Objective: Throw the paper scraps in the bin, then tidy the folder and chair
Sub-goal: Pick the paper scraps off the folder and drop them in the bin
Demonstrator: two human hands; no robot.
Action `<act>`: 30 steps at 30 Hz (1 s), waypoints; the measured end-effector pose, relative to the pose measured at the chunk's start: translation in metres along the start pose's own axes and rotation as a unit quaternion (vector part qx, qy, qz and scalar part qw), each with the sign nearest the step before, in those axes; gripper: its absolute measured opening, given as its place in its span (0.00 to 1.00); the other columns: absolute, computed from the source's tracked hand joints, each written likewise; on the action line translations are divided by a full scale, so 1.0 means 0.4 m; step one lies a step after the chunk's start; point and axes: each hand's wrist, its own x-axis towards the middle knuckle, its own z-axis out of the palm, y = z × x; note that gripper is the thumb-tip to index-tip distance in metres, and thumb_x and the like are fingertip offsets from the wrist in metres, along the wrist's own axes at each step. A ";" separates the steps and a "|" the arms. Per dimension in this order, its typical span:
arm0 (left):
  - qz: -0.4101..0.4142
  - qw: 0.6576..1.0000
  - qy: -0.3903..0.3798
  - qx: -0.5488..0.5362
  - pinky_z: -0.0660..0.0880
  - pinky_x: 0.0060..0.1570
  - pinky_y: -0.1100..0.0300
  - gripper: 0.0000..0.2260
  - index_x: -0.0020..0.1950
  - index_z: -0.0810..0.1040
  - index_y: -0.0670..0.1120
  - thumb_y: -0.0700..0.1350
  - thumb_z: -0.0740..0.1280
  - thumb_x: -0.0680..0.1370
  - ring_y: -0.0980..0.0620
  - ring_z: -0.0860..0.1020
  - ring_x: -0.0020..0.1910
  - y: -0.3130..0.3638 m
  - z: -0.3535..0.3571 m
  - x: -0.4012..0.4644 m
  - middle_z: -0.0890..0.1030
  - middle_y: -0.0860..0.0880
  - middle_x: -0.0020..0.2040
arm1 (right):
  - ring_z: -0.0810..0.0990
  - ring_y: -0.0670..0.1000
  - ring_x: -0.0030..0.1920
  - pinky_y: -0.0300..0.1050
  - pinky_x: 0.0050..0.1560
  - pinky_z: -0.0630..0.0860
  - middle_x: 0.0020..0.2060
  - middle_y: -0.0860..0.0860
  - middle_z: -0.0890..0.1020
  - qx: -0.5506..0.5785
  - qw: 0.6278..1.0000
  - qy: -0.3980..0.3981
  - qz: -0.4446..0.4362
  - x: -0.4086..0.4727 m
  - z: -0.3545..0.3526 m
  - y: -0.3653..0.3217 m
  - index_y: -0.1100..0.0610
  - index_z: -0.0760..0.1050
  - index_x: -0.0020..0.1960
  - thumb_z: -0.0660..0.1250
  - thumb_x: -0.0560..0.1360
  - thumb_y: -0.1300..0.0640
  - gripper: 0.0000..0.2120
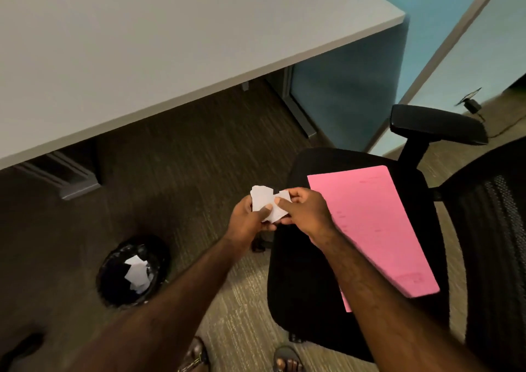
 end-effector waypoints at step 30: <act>-0.113 0.949 0.294 0.024 0.75 0.24 0.66 0.12 0.60 0.76 0.46 0.33 0.66 0.79 0.55 0.82 0.35 -0.211 -1.076 -0.228 0.83 0.48 0.44 | 0.82 0.57 0.68 0.50 0.63 0.81 0.68 0.60 0.82 -0.023 0.952 -0.259 0.162 -0.161 1.128 0.132 0.64 0.73 0.75 0.70 0.83 0.57 0.23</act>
